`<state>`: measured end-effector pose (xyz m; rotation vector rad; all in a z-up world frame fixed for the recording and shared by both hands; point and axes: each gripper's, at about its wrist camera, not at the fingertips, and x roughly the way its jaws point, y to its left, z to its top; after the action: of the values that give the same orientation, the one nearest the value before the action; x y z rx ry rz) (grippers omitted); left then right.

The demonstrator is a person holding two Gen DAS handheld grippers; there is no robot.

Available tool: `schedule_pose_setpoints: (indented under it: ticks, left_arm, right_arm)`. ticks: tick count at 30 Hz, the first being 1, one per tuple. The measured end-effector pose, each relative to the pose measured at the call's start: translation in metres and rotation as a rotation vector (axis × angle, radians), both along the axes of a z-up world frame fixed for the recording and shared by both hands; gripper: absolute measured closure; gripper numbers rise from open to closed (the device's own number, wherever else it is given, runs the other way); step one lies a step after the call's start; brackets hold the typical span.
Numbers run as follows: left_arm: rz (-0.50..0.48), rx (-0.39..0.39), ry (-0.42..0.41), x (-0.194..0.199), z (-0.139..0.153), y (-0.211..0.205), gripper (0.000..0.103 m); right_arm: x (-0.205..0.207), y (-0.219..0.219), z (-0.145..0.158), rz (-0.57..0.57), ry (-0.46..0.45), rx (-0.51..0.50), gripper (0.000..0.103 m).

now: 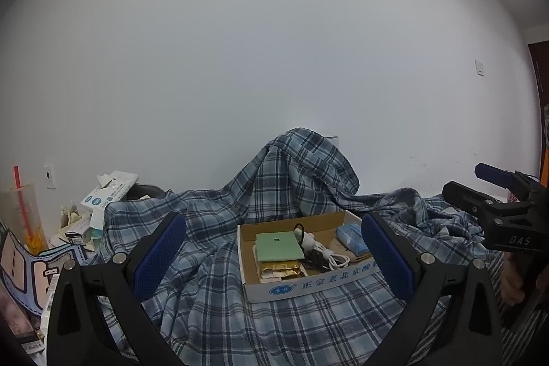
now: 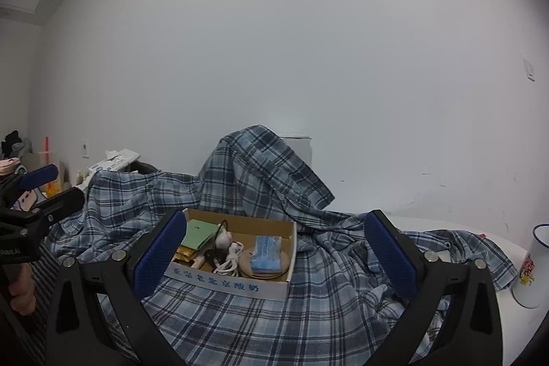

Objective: Organize soft objects

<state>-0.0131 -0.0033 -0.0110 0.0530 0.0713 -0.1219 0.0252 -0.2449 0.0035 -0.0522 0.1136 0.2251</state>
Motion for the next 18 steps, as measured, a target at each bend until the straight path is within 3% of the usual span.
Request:
schedule_pose_setpoints:
  ticks: [18]
  left_arm:
    - [0.001, 0.003, 0.015, 0.0024, -0.0007, 0.0007, 0.000]
  right_arm:
    - [-0.0016, -0.0007, 0.0013, 0.007, 0.012, 0.012, 0.000]
